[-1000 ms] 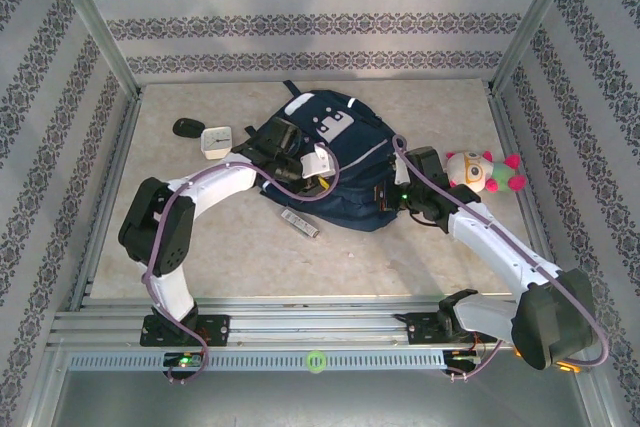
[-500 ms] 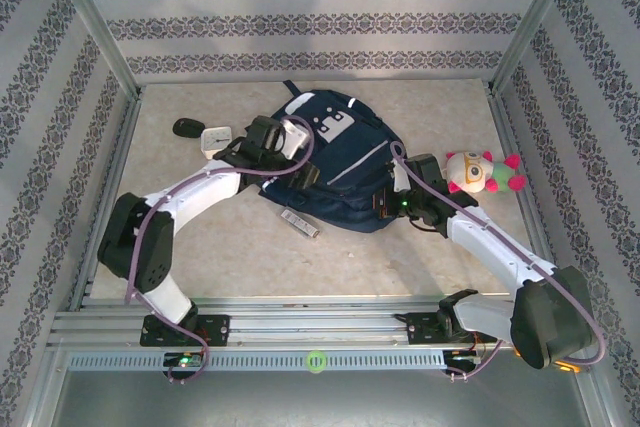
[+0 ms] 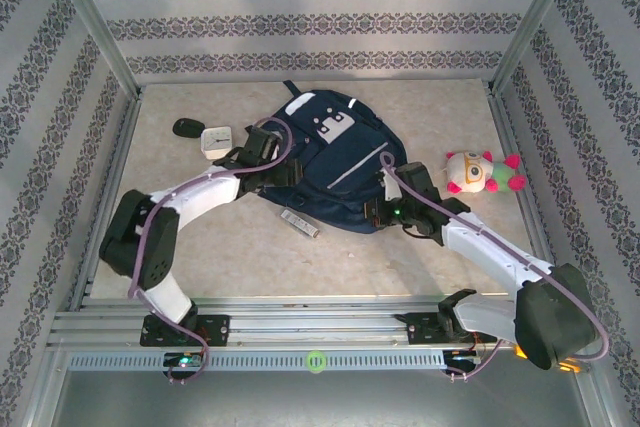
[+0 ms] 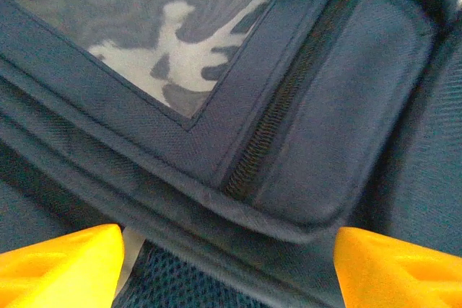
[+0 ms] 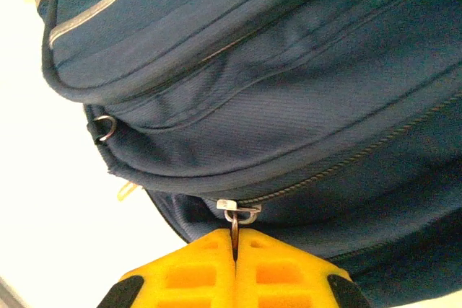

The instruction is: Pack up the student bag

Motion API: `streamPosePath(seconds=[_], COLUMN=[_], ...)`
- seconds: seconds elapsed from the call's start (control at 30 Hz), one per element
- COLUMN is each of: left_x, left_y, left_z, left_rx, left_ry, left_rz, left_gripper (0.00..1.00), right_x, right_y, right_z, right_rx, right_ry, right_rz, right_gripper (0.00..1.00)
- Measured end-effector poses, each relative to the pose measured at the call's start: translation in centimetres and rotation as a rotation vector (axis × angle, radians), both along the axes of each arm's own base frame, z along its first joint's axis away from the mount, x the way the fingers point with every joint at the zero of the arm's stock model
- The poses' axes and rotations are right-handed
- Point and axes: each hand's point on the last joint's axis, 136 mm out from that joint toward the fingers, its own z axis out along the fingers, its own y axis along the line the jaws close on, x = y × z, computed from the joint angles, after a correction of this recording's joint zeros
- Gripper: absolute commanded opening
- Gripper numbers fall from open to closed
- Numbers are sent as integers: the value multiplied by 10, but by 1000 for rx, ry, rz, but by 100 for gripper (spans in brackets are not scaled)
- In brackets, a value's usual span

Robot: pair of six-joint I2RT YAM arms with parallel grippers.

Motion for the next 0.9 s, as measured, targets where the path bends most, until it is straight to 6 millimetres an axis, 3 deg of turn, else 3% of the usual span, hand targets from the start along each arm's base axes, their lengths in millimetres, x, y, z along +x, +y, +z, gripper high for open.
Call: streamPosePath(seconds=[0.13, 0.4, 0.53, 0.6, 0.7, 0.9], left_x=[15, 68, 77, 66, 31, -28], left_y=[-9, -35, -39, -39, -41, -72], left_z=[-20, -4, 10, 21, 41, 75], left_rx=[6, -3, 14, 23, 38, 80], left_ry=[41, -46, -140, -215, -335, -579], left_rz=[-6, -55, -133, -213, -403, -918], left_gripper=[76, 80, 85, 83, 81, 81], right_x=[-10, -21, -24, -24, -22, -19], right_y=[15, 48, 54, 54, 53, 50], right_z=[-2, -7, -17, -18, -14, -9], right_rx=[0, 20, 24, 32, 64, 114], right_ry=[-3, -9, 28, 36, 49, 64], right_rz=[38, 100, 119, 121, 124, 145], right_gripper=[0, 0, 0, 0, 0, 0])
